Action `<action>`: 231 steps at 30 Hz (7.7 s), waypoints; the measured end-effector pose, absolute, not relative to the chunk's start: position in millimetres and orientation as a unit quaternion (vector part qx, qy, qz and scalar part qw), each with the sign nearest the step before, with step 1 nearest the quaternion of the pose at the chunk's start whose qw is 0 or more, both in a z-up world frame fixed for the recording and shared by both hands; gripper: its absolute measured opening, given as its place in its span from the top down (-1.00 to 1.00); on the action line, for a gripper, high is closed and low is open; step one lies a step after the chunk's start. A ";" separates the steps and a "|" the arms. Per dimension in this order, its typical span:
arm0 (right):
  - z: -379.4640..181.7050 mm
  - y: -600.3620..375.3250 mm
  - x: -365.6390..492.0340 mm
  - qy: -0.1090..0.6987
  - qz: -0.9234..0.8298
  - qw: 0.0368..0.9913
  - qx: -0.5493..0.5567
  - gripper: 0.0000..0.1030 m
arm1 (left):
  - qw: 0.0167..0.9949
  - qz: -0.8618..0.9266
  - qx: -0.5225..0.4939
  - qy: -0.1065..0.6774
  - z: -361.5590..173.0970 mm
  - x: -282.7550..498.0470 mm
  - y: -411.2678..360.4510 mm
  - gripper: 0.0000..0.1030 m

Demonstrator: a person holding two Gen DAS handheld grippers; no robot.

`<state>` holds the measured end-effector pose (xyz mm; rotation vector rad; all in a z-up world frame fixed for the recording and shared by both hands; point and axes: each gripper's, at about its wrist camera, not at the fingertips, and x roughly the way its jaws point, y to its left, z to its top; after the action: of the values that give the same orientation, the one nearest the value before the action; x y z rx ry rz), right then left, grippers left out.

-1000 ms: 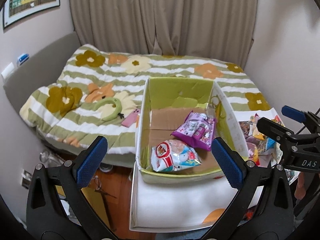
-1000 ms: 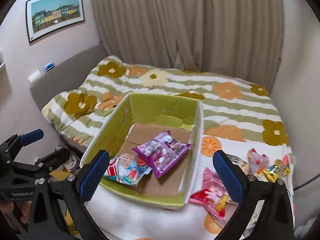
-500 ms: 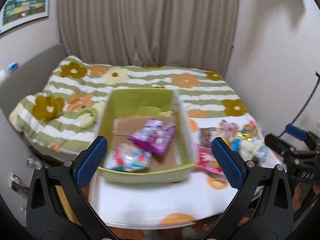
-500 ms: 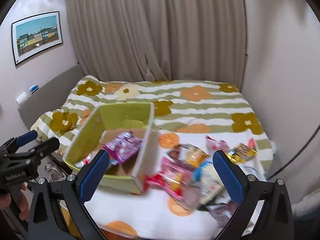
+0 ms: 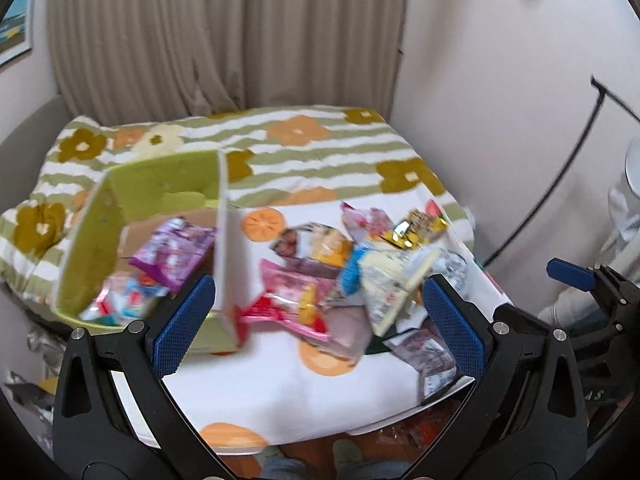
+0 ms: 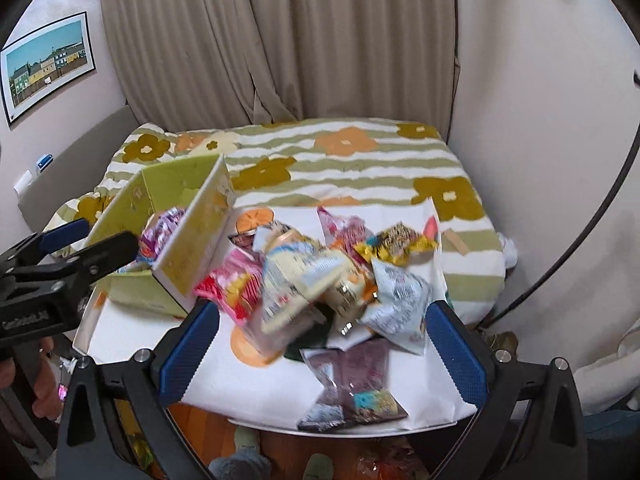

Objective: Organize snacks
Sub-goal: 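Move both grippers back to the snack pile, then grasp the cream snack bag with the left gripper while the right grasps the mauve bag, then carry both bags over the cardboard box with both grippers, then release the cream bag into the box while the right drops the mauve bag in, then move both grippers back to the remaining snack pile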

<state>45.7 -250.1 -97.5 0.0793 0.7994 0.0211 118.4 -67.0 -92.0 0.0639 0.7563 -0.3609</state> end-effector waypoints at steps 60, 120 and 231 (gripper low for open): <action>-275.0 -268.6 78.8 0.507 0.054 0.859 0.047 -0.23 | 0.841 -0.254 0.147 0.454 -230.3 189.7 -159.9 -0.15; -95.7 -23.0 312.3 0.414 0.165 0.895 0.010 -0.23 | 0.886 -0.052 0.040 0.460 -131.2 385.9 168.1 -0.25; -229.1 -326.1 127.0 0.450 -0.016 0.886 0.111 -1.00 | 0.822 -0.251 0.203 0.469 -271.1 178.7 -168.7 -0.37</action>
<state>127.0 -326.1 -229.1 0.2317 0.9352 -0.0338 178.7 -168.7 -271.1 0.4318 0.9968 -0.5336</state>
